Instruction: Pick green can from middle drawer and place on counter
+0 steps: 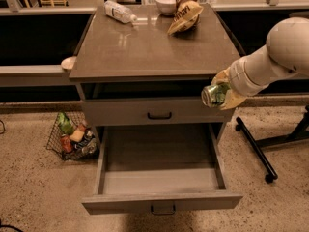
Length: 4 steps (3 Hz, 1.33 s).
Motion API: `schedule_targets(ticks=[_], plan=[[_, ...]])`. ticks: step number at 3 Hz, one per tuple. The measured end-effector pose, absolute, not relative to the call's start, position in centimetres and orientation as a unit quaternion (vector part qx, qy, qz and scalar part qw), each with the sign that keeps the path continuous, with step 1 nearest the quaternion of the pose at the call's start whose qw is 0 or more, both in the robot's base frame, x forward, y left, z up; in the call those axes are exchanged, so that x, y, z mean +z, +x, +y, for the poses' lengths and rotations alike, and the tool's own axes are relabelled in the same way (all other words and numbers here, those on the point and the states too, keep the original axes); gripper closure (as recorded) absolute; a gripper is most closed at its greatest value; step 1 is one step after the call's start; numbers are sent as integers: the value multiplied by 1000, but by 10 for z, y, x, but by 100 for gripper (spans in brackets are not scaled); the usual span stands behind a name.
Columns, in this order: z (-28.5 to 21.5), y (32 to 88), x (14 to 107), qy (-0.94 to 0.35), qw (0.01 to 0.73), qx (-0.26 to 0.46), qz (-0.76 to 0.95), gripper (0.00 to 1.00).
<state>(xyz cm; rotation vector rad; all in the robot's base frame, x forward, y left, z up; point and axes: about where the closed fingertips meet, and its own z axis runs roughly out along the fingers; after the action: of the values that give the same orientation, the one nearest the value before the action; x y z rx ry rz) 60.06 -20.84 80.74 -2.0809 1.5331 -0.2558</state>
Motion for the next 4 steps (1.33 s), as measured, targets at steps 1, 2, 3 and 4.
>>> schedule_targets(ticks=[1,2,3,4], plan=[[-206,621,824,-769,278,-107,566,100],[-204,645,844,-766,288,-121,563,100],[-182,697,851,-769,298,-94,557,100],[-186,701,873,-763,314,-111,554,100]])
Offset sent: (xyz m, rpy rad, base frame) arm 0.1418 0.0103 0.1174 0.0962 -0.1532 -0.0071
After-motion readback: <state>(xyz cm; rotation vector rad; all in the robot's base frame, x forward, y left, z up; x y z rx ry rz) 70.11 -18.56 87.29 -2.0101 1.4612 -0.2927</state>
